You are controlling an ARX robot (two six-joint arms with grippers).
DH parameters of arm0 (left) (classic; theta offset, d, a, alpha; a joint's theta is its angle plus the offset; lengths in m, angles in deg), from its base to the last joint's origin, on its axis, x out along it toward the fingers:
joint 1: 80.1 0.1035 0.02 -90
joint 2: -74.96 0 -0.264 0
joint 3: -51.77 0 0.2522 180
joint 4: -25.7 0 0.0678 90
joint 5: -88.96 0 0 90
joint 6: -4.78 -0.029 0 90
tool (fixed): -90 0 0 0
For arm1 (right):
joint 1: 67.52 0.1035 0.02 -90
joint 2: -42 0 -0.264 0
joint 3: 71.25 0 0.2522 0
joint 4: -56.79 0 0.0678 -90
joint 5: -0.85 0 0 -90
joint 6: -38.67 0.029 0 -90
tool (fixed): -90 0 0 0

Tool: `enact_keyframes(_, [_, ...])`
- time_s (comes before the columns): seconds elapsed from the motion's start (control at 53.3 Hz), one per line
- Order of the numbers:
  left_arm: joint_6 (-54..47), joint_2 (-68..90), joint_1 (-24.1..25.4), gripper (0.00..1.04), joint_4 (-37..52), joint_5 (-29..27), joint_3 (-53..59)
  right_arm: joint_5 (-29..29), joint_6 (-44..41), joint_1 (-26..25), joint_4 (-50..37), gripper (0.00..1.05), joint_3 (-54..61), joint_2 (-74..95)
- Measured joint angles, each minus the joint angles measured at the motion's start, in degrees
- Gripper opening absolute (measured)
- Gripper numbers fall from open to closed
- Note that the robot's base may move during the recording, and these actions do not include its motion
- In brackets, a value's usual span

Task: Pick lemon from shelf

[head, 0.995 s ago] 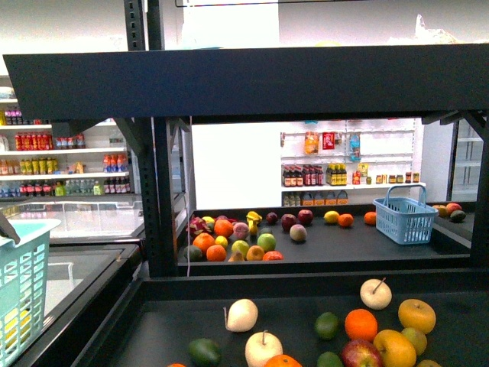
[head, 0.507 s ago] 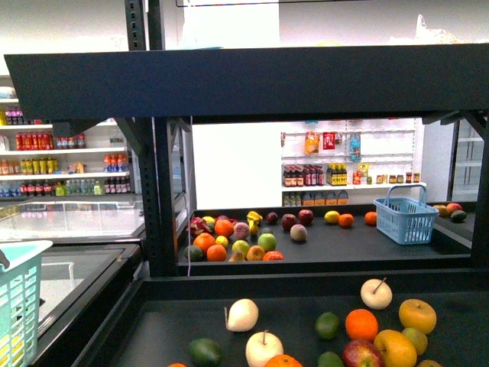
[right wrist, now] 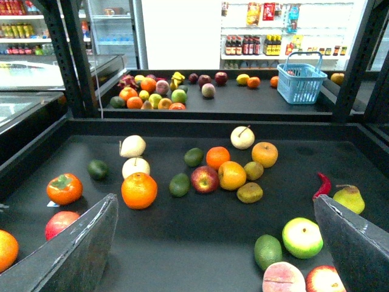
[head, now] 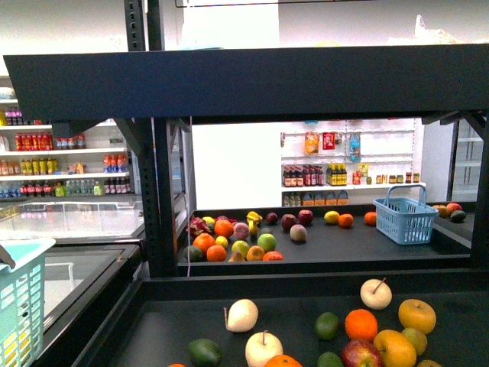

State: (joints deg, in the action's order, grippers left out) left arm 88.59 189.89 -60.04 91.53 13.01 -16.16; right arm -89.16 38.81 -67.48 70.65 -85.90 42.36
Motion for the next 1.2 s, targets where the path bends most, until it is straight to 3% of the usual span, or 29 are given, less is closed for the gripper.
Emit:
enact_keyframes(0.169, [-2.2, -0.3, 0.7, 0.99, -1.1, 1.4, 1.0, 0.0, 0.0, 0.0, 0.0, 0.97, 0.0, 0.0])
enact_keyframes(0.882, [-3.0, -13.7, 3.2, 0.97, -6.2, 2.3, 11.8, 0.0, 0.0, 0.0, 0.0, 0.97, 0.0, 0.0])
enact_keyframes(1.014, [-4.6, -18.8, 3.2, 0.97, -11.6, 1.8, 14.8, 0.0, 0.0, 0.0, 0.0, 0.97, 0.0, 0.0])
enact_keyframes(1.201, [-13.4, -31.1, 1.8, 0.97, -29.3, -1.0, 17.9, 0.0, 0.0, 0.0, 0.0, 0.97, 0.0, 0.0])
